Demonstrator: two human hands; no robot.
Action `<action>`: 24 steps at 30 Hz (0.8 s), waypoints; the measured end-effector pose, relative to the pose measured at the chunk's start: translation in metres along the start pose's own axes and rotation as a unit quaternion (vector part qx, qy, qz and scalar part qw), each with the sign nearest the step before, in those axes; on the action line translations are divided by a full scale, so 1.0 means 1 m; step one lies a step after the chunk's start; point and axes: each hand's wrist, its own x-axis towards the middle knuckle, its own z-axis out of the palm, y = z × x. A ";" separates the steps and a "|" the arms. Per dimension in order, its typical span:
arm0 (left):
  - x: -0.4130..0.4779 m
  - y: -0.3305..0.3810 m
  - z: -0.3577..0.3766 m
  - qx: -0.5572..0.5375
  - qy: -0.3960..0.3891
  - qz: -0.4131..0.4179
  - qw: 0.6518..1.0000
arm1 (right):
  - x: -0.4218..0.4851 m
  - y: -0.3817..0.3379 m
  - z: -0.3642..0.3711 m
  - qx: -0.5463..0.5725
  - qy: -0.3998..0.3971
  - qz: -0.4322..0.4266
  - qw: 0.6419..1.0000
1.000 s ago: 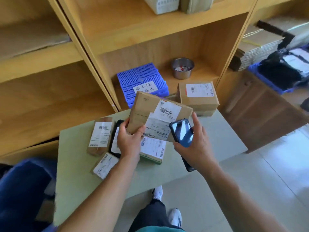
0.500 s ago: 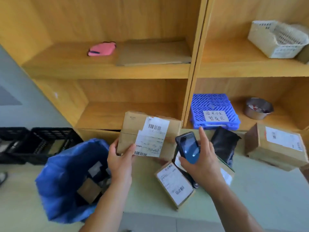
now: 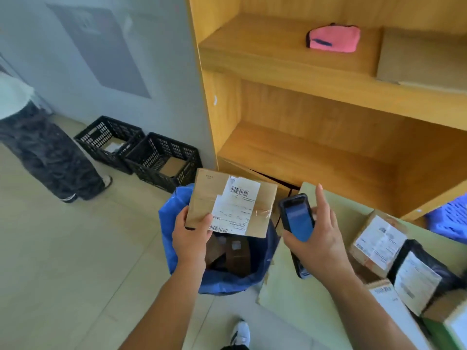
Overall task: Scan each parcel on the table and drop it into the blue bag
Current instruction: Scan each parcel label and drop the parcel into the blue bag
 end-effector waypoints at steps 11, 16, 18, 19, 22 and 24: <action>0.007 0.021 -0.006 0.360 -0.113 0.166 0.911 | 0.021 -0.017 0.016 -0.040 -0.022 -0.012 0.999; -0.017 0.037 0.034 0.419 -0.215 0.260 0.843 | 0.016 0.007 -0.018 -0.053 0.004 0.019 0.998; -0.031 0.041 0.055 0.418 -0.259 0.275 0.826 | 0.011 0.023 -0.036 -0.065 0.018 0.045 0.997; -0.041 0.040 0.069 0.418 -0.285 0.280 0.816 | 0.005 0.035 -0.048 -0.070 0.031 0.062 0.995; -0.068 0.031 0.103 0.419 -0.346 0.276 0.792 | -0.015 0.069 -0.082 -0.062 0.070 0.101 0.990; -0.098 0.017 0.139 0.424 -0.397 0.278 0.765 | -0.039 0.100 -0.117 -0.033 0.093 0.130 0.986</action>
